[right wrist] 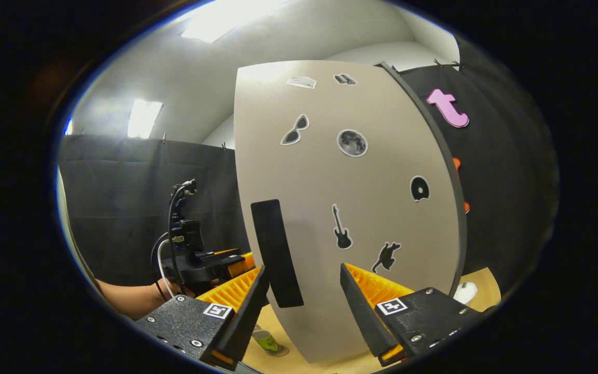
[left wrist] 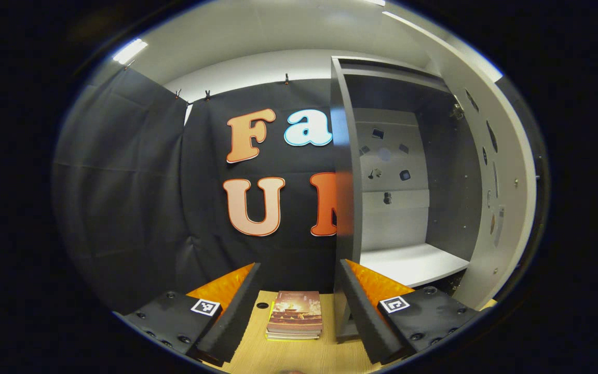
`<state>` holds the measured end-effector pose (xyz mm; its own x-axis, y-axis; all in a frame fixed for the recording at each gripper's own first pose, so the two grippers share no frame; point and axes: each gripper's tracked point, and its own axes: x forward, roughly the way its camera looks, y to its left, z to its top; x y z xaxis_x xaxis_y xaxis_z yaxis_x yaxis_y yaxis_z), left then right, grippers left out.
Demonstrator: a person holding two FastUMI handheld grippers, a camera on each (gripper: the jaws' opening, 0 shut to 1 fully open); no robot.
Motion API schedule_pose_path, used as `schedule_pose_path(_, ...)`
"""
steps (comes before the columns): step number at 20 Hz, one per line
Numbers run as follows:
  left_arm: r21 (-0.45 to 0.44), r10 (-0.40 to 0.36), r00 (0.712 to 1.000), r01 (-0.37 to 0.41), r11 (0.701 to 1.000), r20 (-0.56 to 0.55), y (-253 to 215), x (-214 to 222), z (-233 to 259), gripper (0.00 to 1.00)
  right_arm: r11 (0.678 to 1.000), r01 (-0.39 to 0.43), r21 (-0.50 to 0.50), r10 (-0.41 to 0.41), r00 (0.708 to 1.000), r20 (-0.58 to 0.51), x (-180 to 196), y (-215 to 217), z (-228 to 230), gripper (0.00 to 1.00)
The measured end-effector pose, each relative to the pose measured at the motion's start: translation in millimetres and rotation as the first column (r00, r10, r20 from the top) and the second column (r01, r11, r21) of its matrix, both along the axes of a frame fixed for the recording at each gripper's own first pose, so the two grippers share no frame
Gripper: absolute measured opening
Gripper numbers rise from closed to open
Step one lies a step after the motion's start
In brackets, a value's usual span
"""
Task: Open the cabinet door with the right hand, grasp the bottle in the cabinet with the left hand and place it on the coaster, then close the cabinet door with the right hand.
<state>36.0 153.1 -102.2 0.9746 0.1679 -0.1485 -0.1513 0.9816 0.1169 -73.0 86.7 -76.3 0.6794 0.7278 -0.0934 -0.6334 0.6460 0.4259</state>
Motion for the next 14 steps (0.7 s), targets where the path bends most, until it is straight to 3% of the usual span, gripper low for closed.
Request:
schedule_pose_path(1, 0.002, 0.005, 1.000, -0.005, 1.000, 0.001, 9, 0, -1, 0.96, 1.000, 0.005, -0.025, -0.004, 1.000, 0.011, 1, -3, -3, 0.87)
schedule_pose_path(7, -0.016, 0.019, 1.000, -0.019, 1.000, 0.010, 41, 10, 0, 0.96, 0.989, 0.037, -0.146, -0.029, 0.998, 0.057, 16, 6, -16, 0.88)
schedule_pose_path(10, -0.019, 0.025, 1.000, -0.025, 1.000, 0.012, 51, 14, -2, 0.96, 0.986, 0.031, -0.165, -0.023, 0.999, 0.049, 25, 19, -21, 0.88)
schedule_pose_path(11, -0.023, 0.029, 1.000, -0.029, 0.999, 0.010, 54, 14, -2, 0.96, 0.985, 0.034, -0.167, -0.026, 0.998, 0.050, 25, 20, -22, 0.94)
schedule_pose_path(12, -0.028, 0.033, 0.999, -0.033, 0.999, 0.008, 57, 13, -4, 0.96, 0.983, 0.045, -0.177, -0.036, 0.998, 0.052, 28, 19, -24, 0.90)
schedule_pose_path(13, -0.032, 0.037, 0.999, -0.037, 0.999, 0.008, 61, 12, -5, 0.96, 0.982, 0.050, -0.185, -0.041, 0.998, 0.050, 28, 17, -25, 0.95)
schedule_pose_path(14, -0.033, 0.041, 0.999, -0.041, 0.999, 0.010, 64, 12, -6, 0.96, 0.981, 0.047, -0.187, -0.039, 0.998, 0.045, 28, 17, -26, 0.93)
